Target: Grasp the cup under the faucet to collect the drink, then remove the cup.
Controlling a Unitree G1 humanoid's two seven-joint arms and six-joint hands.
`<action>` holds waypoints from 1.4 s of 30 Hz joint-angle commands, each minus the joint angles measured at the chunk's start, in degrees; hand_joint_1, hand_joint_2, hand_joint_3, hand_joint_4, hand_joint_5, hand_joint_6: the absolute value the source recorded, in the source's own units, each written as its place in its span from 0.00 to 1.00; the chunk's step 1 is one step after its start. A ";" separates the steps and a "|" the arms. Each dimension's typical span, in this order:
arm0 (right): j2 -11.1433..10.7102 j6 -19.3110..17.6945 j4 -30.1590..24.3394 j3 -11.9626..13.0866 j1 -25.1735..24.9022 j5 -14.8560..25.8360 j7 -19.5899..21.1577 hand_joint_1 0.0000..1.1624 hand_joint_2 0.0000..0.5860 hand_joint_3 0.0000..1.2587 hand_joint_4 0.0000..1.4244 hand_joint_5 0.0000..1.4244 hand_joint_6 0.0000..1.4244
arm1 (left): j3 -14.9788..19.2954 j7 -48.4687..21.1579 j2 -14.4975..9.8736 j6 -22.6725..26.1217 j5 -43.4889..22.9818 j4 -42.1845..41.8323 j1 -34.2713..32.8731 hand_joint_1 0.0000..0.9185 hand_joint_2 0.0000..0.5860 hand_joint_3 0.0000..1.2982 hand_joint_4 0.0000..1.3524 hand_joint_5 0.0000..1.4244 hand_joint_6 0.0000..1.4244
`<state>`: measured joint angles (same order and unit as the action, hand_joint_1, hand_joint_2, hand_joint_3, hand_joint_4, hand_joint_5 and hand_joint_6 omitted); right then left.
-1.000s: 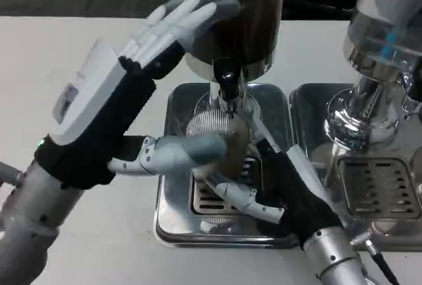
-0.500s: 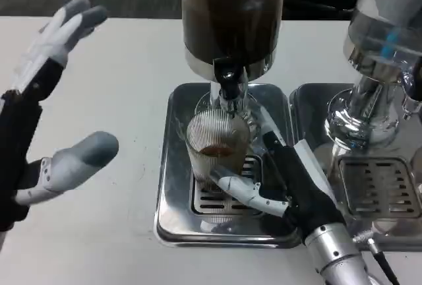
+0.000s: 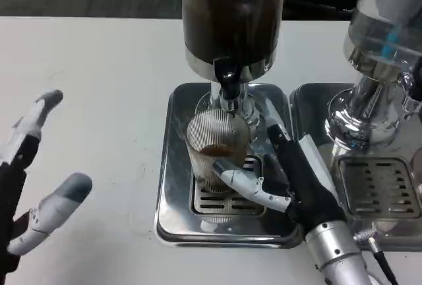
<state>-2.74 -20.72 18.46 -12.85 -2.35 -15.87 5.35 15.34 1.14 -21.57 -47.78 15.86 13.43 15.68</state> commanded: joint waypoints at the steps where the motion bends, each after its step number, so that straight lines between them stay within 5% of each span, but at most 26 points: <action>1: 0.60 -3.02 2.26 0.53 -1.02 0.97 0.31 0.59 0.33 0.00 0.00 0.00 0.00 | -0.96 2.30 -0.03 -1.63 1.43 4.21 -0.04 0.00 0.19 0.04 0.00 0.02 0.00; 17: 1.15 -3.92 4.18 0.01 -1.22 1.85 -2.30 0.59 0.32 0.00 0.00 0.00 0.00 | -5.71 4.16 -0.74 -2.07 3.56 9.42 -0.29 0.00 0.19 0.01 0.00 0.00 0.00; 42: 2.82 -5.86 13.95 -0.30 -6.94 1.27 -2.04 0.60 0.33 0.00 0.00 0.00 0.00 | -6.61 3.66 -0.84 -1.09 1.14 7.13 0.83 0.00 0.19 0.02 0.00 0.00 0.00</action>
<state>-0.47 -25.94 31.24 -12.66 -8.60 -14.46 3.47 8.55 4.73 -21.74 -49.21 17.58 20.23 15.90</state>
